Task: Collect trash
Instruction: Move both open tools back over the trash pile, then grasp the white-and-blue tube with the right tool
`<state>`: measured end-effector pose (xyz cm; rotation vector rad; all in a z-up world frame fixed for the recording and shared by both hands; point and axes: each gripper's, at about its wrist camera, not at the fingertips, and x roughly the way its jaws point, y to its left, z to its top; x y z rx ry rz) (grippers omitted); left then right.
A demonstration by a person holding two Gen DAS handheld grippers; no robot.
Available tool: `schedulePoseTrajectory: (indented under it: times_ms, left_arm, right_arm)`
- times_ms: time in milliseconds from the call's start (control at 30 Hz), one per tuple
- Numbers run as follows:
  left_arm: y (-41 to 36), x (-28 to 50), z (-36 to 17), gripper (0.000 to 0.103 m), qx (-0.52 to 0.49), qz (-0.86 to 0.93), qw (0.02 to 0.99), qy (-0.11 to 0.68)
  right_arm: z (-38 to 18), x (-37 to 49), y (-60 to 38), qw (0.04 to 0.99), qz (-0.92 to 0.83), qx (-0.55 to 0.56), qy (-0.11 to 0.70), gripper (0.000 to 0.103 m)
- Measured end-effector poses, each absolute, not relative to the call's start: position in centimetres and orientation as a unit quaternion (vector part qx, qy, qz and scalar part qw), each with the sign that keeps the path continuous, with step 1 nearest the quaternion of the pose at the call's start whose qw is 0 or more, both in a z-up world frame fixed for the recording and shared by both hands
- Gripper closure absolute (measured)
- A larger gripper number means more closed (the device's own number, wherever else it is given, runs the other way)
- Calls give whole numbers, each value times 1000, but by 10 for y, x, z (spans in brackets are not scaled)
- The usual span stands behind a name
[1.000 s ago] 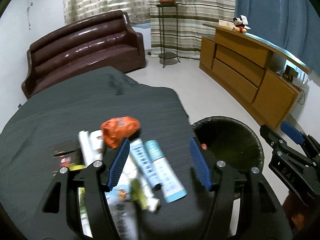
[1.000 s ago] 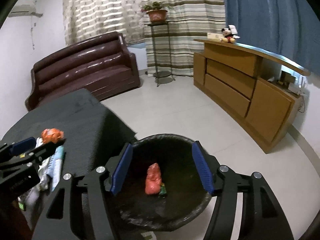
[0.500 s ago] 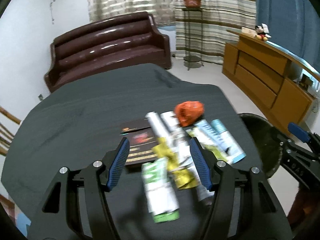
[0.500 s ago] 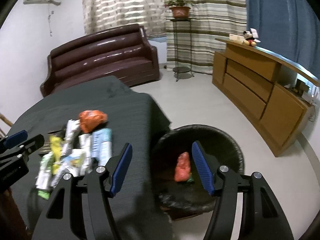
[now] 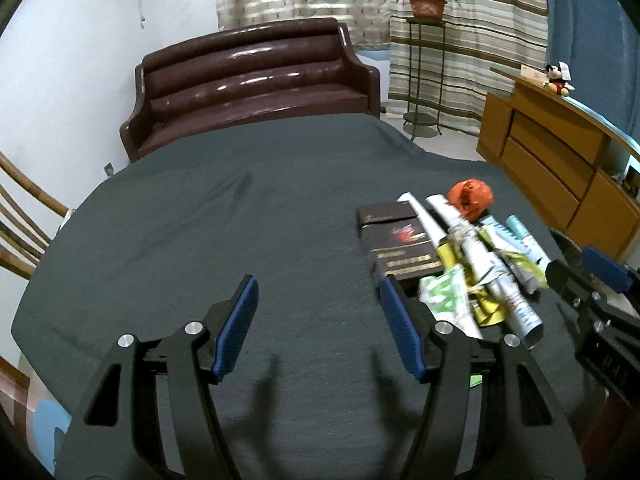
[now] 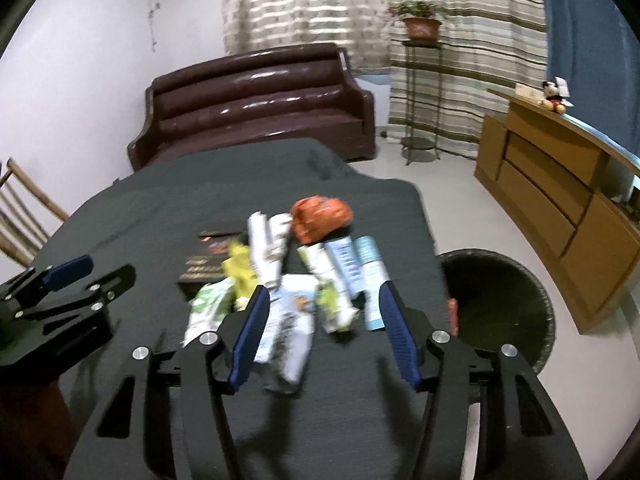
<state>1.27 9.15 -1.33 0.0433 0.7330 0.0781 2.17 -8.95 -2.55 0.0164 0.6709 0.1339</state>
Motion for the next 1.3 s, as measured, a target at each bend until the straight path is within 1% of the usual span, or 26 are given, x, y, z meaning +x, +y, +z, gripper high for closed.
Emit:
schedulePoseTrajectory:
  times_ms: [67, 267, 367, 433, 500, 633, 933, 1300]
  left_arm:
    - [98, 12, -18, 41, 20, 38, 931, 362]
    - [104, 11, -25, 41, 10, 28, 929, 369]
    - [103, 11, -27, 41, 10, 19, 928, 371]
    - [101, 10, -28, 41, 9, 14, 928, 373]
    - [99, 10, -28, 41, 8, 9, 928, 373]
    - [96, 9, -29, 40, 5, 3, 928, 373]
    - [85, 8, -28, 40, 6, -17, 928, 373]
    - [68, 10, -28, 40, 6, -38, 926, 376]
  right_arm:
    - [-32, 20, -80, 940, 69, -4, 334, 50]
    - [-48, 23, -67, 931, 65, -14, 358, 61]
    - [-52, 23, -65, 930, 62, -16, 363, 71]
    - [-55, 23, -63, 927, 64, -14, 369, 81]
    - [-56, 21, -61, 927, 63, -14, 370, 82]
    - [-56, 18, -61, 930, 63, -14, 361, 91]
    - [-47, 7, -58, 940, 54, -24, 336, 94]
    - [-30, -2, -68, 949, 53, -12, 311, 95]
